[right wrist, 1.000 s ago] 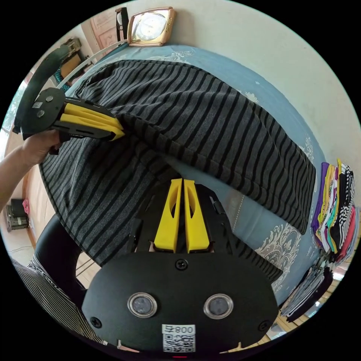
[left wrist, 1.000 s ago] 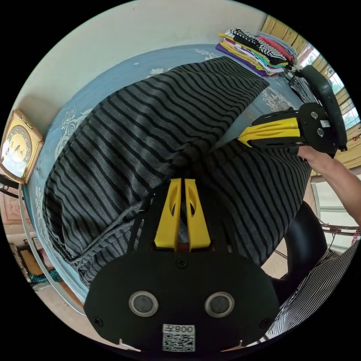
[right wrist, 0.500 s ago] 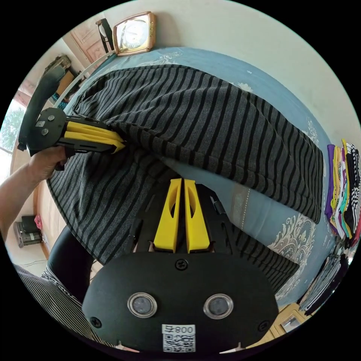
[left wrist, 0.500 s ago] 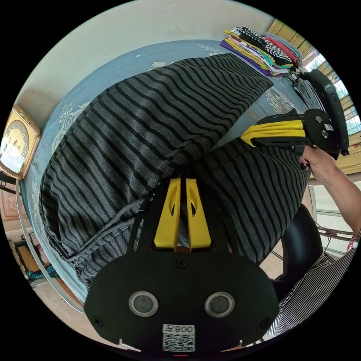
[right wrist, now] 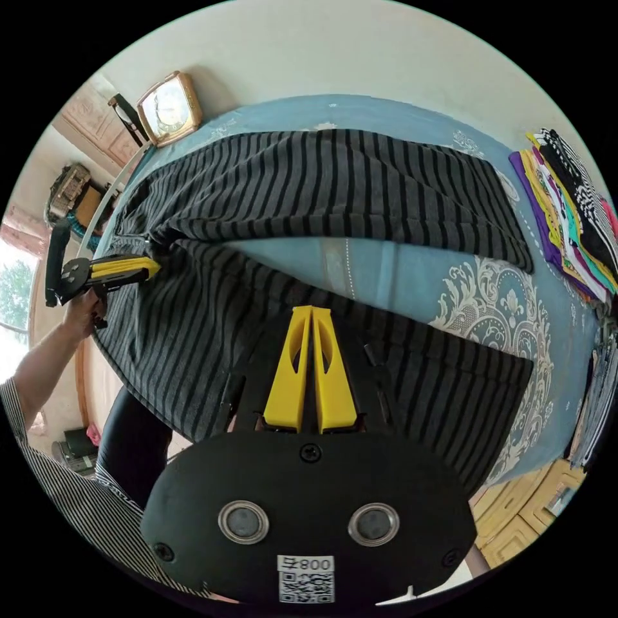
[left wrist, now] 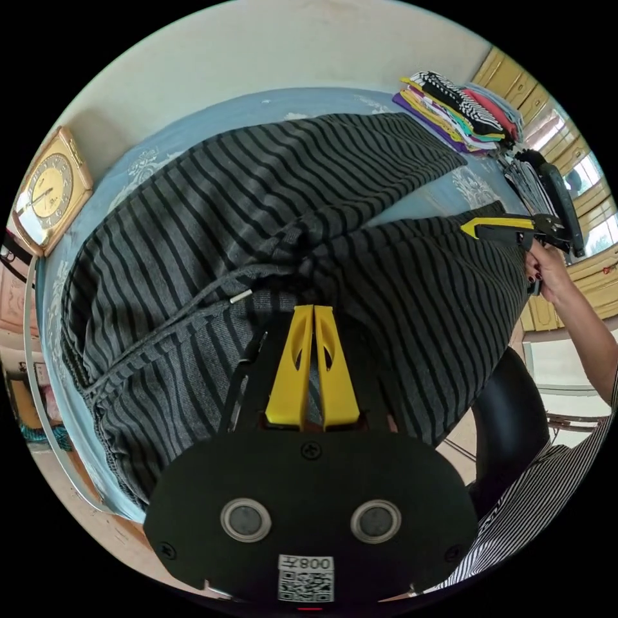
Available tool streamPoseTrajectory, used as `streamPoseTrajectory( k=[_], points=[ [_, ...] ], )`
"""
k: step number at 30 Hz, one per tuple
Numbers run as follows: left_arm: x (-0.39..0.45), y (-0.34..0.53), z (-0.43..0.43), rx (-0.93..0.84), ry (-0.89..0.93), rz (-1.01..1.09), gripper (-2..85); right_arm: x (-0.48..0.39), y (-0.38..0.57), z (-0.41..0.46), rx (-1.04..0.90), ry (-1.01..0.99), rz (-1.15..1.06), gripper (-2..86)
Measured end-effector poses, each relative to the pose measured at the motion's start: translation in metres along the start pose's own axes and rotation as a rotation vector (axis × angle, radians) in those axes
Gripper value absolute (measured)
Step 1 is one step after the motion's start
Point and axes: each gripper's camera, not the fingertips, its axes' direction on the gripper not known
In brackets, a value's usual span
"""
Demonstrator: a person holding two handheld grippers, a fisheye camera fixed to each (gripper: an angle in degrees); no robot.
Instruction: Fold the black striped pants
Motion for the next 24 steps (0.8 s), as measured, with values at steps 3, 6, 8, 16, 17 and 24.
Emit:
streamPoseTrajectory(
  k=[3,6,8,16,17,24],
  points=[
    [0.012,-0.007,0.002,-0.001,-0.057,0.03,0.3,0.008,0.009,0.006,0.034,0.049,-0.036,0.0],
    [0.026,-0.013,0.003,-0.018,-0.134,0.074,0.3,0.01,0.012,0.01,0.028,0.152,-0.088,0.1],
    [0.031,-0.016,0.003,-0.032,-0.158,0.092,0.3,0.014,0.016,0.013,0.034,0.205,-0.11,0.1],
    [0.018,-0.009,-0.032,0.08,-0.022,-0.001,0.8,0.112,0.036,-0.008,0.113,-0.074,0.071,0.3],
    [0.019,-0.007,-0.041,0.129,-0.017,-0.008,1.1,0.134,0.042,-0.017,0.161,-0.11,0.107,0.4],
    [0.034,-0.037,-0.044,0.185,-0.088,0.081,6.2,0.314,0.051,-0.033,0.318,-0.263,0.464,3.9]
  ],
)
